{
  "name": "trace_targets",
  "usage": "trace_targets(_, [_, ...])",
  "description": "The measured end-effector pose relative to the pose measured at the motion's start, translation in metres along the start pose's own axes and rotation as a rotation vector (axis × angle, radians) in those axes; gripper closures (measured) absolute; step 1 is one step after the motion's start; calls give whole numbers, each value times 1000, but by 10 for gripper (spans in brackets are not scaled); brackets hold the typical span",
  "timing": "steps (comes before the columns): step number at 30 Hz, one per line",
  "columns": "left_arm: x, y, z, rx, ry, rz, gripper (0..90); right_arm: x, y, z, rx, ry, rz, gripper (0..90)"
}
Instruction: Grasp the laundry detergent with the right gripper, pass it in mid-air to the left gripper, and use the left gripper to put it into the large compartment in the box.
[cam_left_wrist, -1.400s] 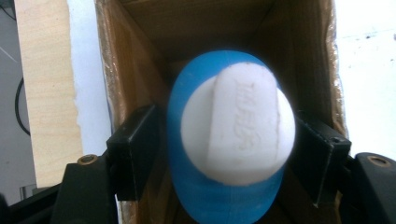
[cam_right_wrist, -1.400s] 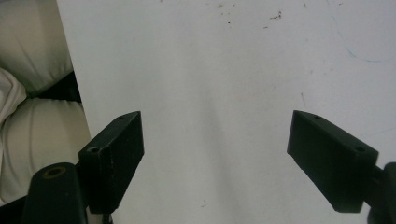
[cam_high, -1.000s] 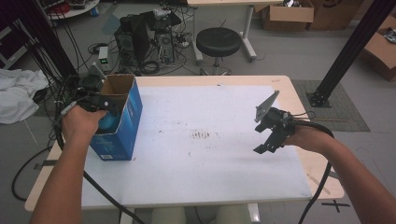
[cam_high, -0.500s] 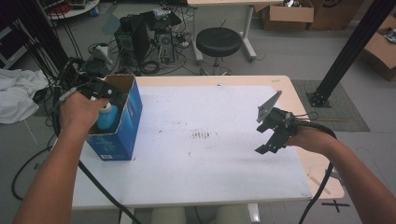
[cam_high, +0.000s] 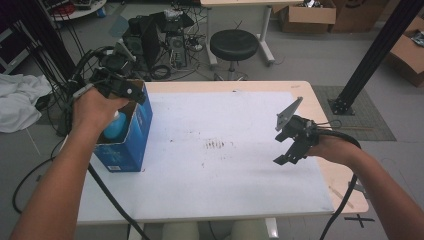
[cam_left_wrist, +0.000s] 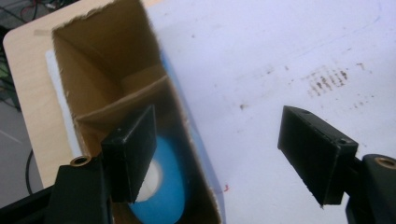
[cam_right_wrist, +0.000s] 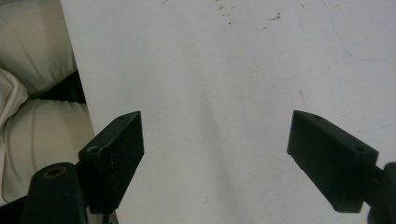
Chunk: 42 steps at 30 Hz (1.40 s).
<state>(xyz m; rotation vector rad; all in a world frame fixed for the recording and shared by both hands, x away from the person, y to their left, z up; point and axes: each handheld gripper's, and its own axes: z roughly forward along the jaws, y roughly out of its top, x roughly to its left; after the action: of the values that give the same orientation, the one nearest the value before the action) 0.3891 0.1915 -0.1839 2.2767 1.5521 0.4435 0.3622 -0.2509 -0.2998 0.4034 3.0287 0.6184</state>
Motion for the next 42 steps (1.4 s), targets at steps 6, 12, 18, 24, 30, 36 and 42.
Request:
trace_targets(6, [-13,11,-5,-13,-17,49,286,0,0,-1,-2,0,3,186])
trace_targets(12, [-27,24,-4,-14,-51,107,286,0,-1,-1,-4,0,5,185])
trace_targets(18, [-43,37,-1,-8,-81,172,278,0,-1,0,-1,3,7,185])
trace_targets(24, [-56,48,4,-9,-108,222,259,-1,-1,-1,1,4,12,185])
trace_targets(30, [-68,58,10,-10,-130,261,241,-2,-2,-1,0,4,19,185])
trace_targets(36, [-80,66,17,-3,-166,321,230,-1,-2,0,-3,4,17,183])
trace_targets(42, [-88,73,24,-4,-199,377,209,-2,-3,-1,-6,2,25,180])
